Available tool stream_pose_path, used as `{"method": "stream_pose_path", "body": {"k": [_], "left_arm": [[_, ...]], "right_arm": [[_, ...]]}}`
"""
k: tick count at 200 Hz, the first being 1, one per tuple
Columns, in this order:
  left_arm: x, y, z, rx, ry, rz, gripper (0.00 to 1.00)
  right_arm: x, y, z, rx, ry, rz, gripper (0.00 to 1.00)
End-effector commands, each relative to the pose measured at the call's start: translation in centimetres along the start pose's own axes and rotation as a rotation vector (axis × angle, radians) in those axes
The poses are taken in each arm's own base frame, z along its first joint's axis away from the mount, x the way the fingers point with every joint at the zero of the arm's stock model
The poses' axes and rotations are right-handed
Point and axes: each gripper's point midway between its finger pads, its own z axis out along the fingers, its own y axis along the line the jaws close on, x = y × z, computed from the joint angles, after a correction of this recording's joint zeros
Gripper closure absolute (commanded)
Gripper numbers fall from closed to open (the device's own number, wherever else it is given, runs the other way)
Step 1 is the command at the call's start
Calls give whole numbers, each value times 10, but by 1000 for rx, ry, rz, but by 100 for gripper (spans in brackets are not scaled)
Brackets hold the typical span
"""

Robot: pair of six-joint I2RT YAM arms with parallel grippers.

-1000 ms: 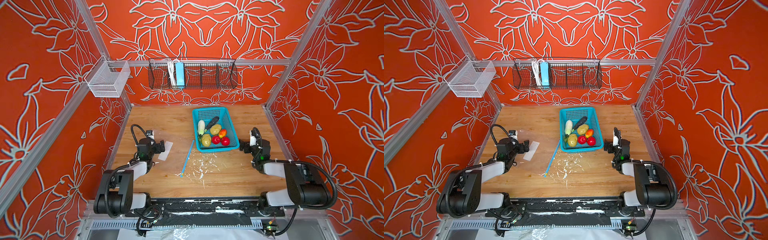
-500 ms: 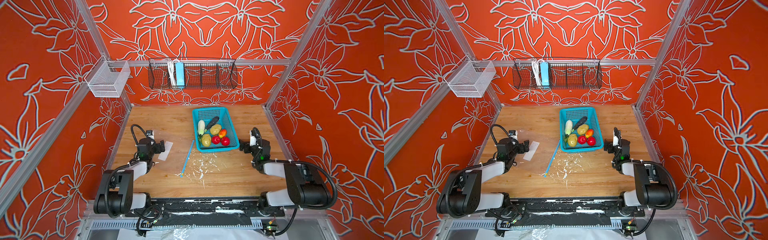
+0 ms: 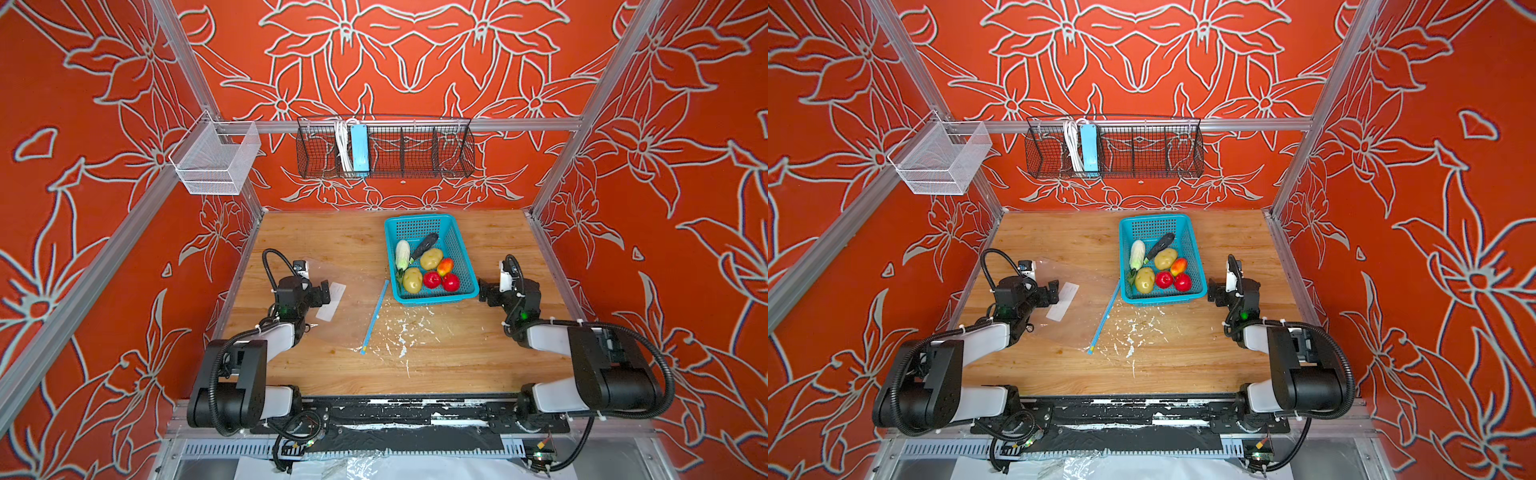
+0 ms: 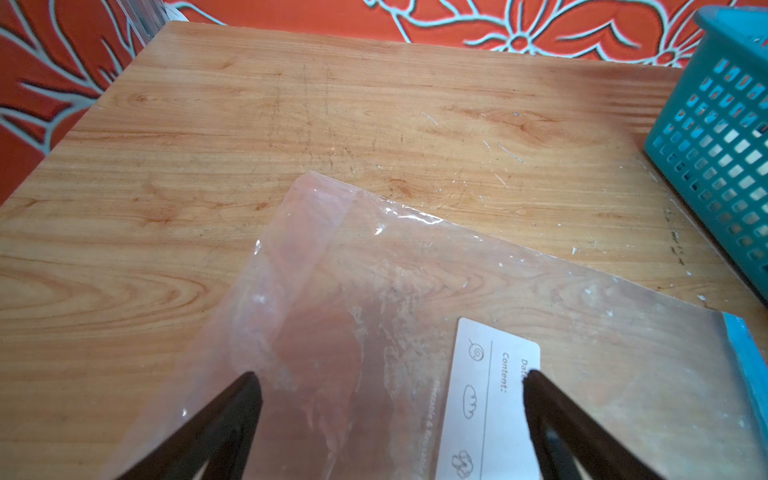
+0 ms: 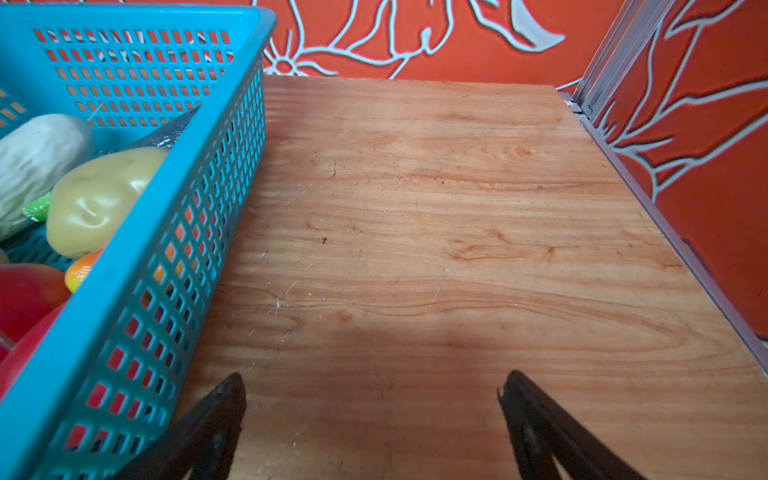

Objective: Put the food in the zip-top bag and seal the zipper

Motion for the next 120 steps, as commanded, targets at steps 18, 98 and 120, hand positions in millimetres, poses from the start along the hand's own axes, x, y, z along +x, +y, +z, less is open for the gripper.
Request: {"method": "stream_pose_path", "body": {"k": [18, 98, 120], "left_arm": [[0, 1, -1, -2, -3, -4, 3], [-20, 13, -18, -84, -13, -48, 3], [-25, 19, -22, -128, -1, -72, 3]], "right_arm": [[-6, -1, -3, 3, -30, -15, 2], [-30, -11, -19, 101, -30, -5, 2], [-42, -15, -27, 136, -14, 9, 2]]}}
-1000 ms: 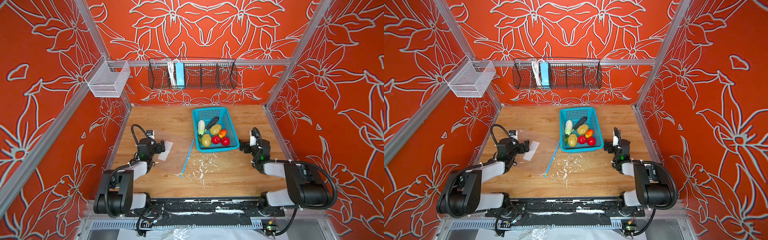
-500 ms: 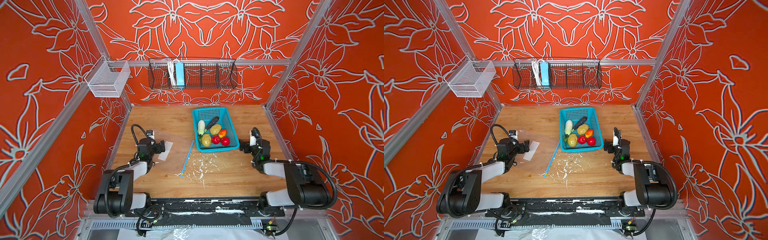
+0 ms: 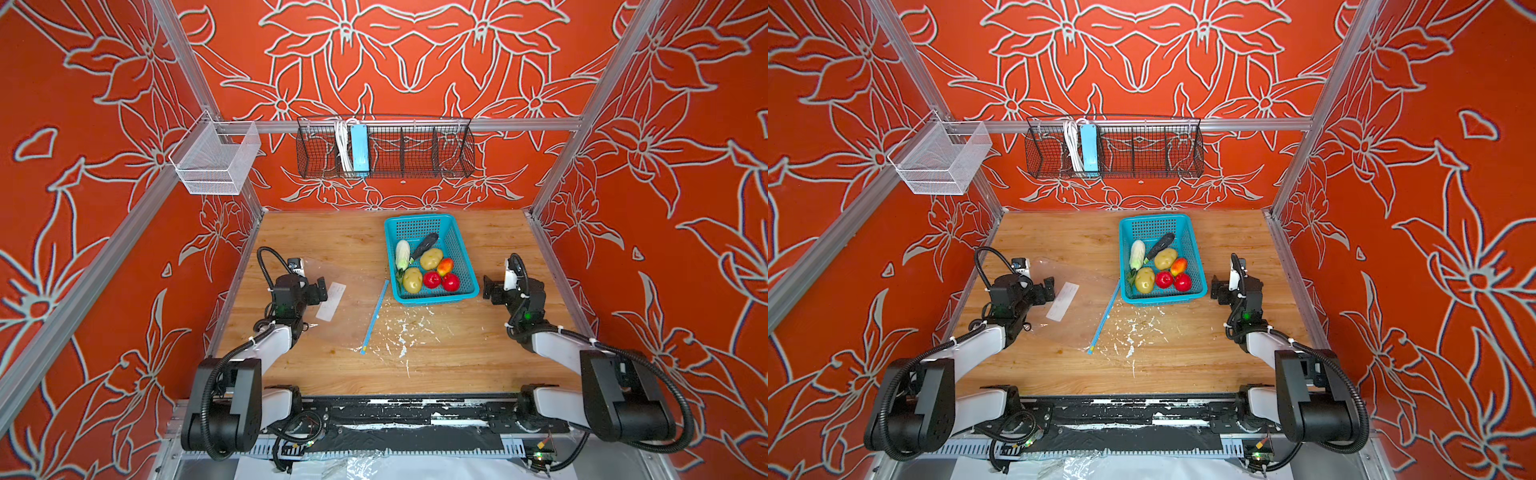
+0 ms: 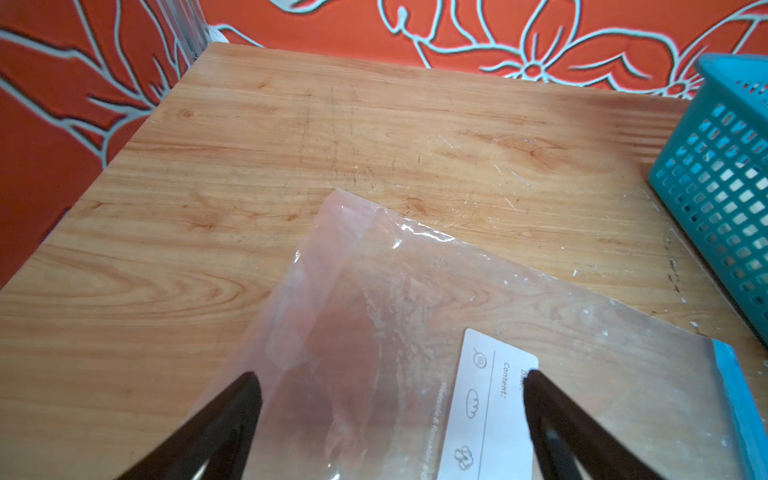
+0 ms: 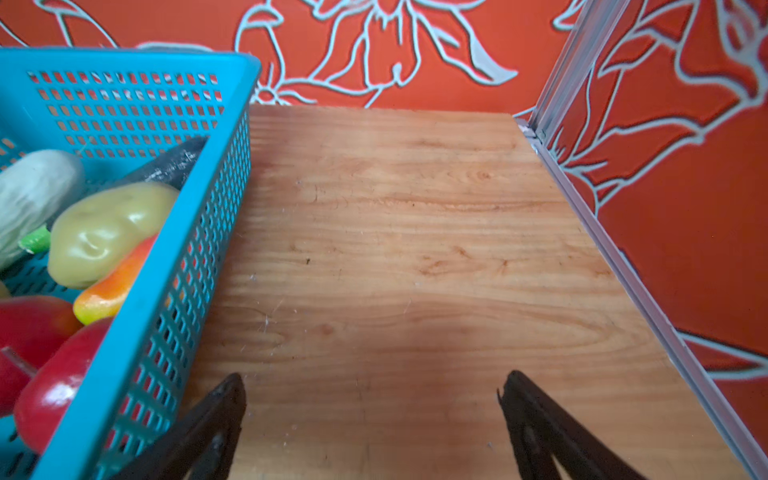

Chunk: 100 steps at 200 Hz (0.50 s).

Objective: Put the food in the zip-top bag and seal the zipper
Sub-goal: 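Move the left gripper to the blue zipper while the right moves over the basket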

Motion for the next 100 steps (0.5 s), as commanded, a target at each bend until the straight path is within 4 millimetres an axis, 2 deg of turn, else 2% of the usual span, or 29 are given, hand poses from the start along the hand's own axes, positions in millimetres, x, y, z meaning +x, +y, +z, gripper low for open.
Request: {"method": "stream_pose_path", "body": {"k": [1, 18, 36, 59, 100], "left_arm": [[-9, 10, -5, -63, 12, -34, 3], [-17, 23, -8, -155, 42, -91, 3], [-30, 32, -9, -223, 76, -197, 3], [-48, 16, -7, -157, 99, -275, 3], [-72, -21, -18, 6, 142, -334, 3]], "right_arm": [[-21, -9, -6, 65, 4, 18, 2], [-34, -23, -15, 145, 13, 116, 2], [-51, -21, -23, 127, 17, 167, 2], [-62, -20, -31, 124, 66, 239, 2], [-52, -17, -44, 125, 202, 283, 2]]}}
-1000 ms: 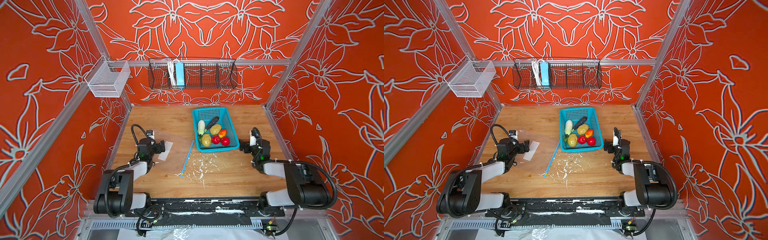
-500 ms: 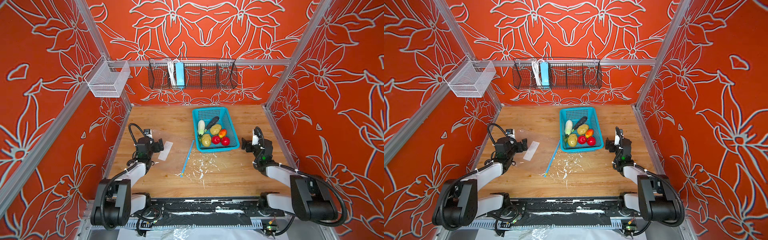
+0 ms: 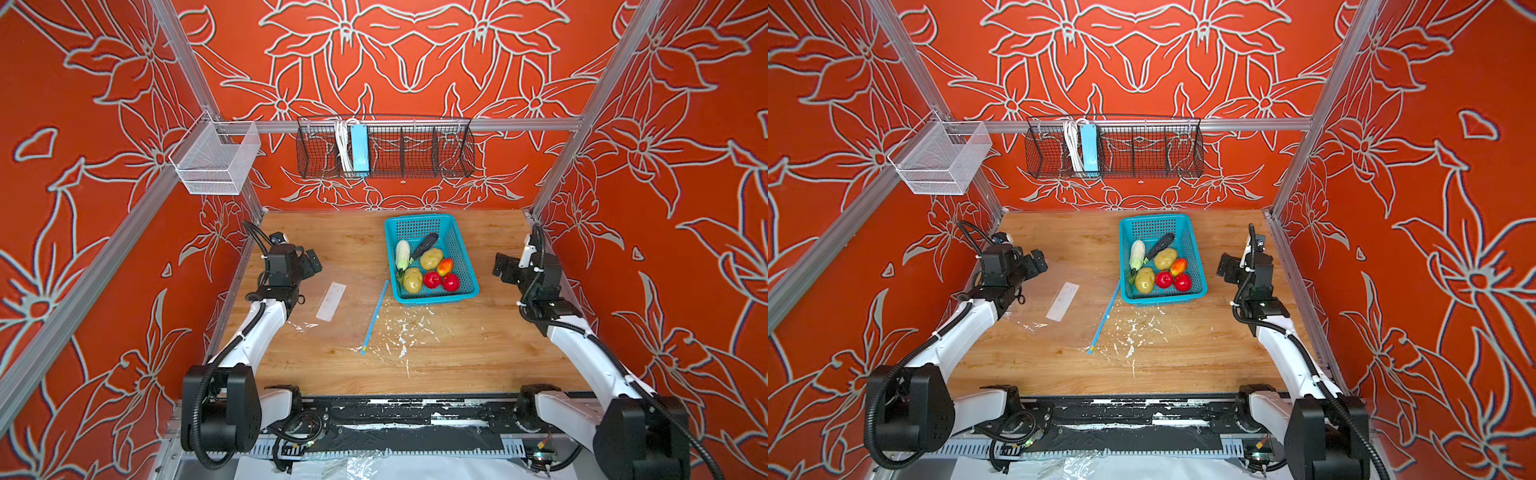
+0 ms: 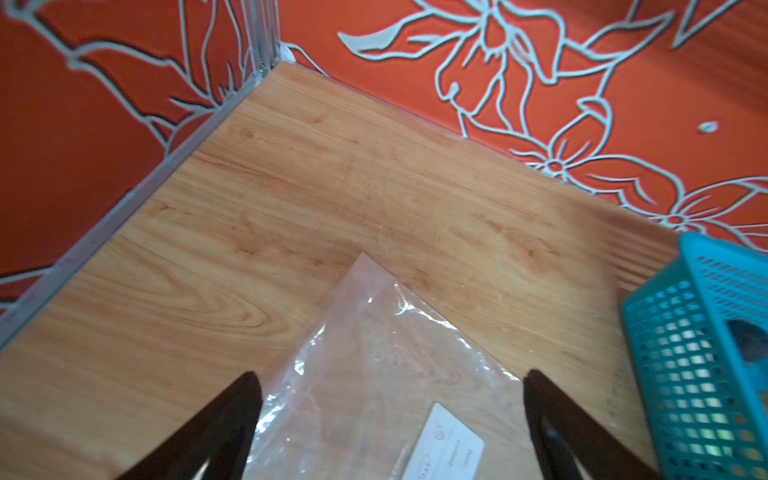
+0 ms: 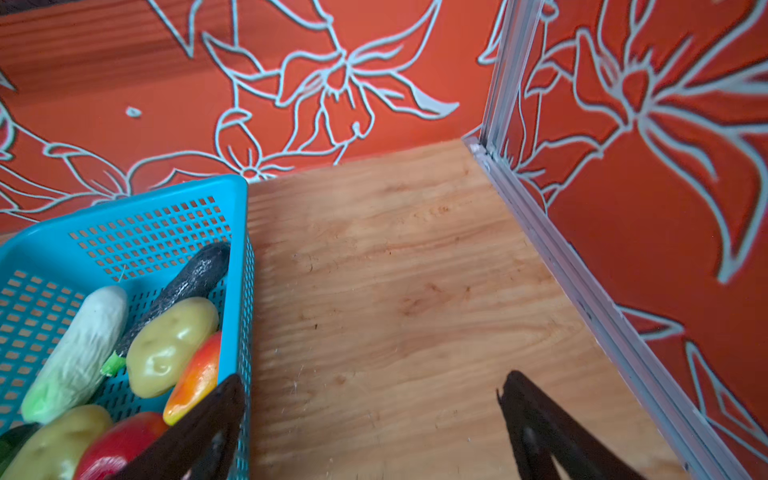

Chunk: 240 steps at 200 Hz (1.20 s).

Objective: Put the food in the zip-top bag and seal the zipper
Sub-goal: 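Move the left gripper to the blue zipper while the right moves over the basket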

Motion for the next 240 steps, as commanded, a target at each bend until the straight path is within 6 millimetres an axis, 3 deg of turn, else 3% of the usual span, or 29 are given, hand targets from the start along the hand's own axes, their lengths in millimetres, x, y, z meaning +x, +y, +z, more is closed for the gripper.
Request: {"method": "stream_pose_path", "body": {"k": [1, 63, 126, 159, 209, 240], "left_arm": [[18, -19, -9, 61, 129, -55, 3], [34, -63, -51, 146, 233, 19, 3], [72, -80, -99, 207, 437, 26, 3], [90, -84, -124, 202, 526, 42, 3], [134, -96, -138, 247, 635, 73, 3], [168, -106, -139, 206, 714, 186, 3]], "right_arm": [[33, -7, -9, 43, 173, 47, 2], [48, 12, -24, -16, 391, 112, 2], [33, 36, -28, -89, 385, 81, 2], [34, 64, -32, -214, 396, 125, 2], [52, 75, -40, -247, 429, 146, 2], [57, 80, -51, -262, 444, 145, 2]]}}
